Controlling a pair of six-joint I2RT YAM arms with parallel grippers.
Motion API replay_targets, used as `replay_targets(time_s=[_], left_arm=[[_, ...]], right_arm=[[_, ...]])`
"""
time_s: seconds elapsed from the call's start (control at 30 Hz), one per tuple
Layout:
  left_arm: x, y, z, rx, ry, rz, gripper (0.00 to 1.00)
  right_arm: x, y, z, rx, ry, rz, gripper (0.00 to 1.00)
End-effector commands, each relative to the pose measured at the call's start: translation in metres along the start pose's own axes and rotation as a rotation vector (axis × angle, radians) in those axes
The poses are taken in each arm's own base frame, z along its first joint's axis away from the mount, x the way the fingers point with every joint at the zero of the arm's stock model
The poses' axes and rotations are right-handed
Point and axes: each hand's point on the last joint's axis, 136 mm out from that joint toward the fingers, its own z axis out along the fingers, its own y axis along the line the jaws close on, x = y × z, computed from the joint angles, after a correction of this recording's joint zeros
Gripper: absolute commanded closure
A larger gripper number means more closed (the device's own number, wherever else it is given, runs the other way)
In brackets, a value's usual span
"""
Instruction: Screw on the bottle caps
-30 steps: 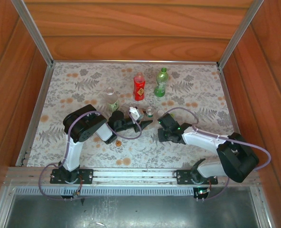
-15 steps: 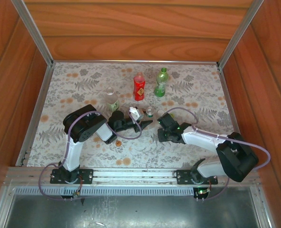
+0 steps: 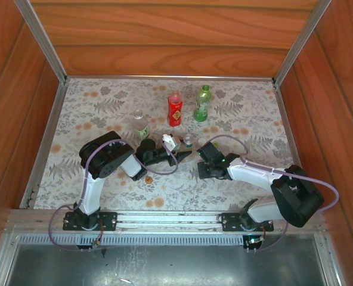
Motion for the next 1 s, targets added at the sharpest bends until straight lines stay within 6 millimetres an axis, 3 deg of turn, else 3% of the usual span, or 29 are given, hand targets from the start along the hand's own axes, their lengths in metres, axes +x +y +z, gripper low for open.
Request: replay_targets(time_s=[0.0, 0.57, 0.97], left_arm=[[0.004, 0.000, -0.002, 0.004, 0.011, -0.002, 0.44], [0.005, 0.000, -0.003, 0.004, 0.014, -0.002, 0.44], [0.006, -0.004, -0.004, 0.017, 0.018, 0.000, 0.44]], right_arm=[[0.005, -0.003, -0.003, 0.015, 0.021, -0.005, 0.41], [0.012, -0.003, -0.002, 0.010, 0.047, -0.016, 0.52], [0.000, -0.004, -0.041, 0.004, 0.013, -0.025, 0.54]])
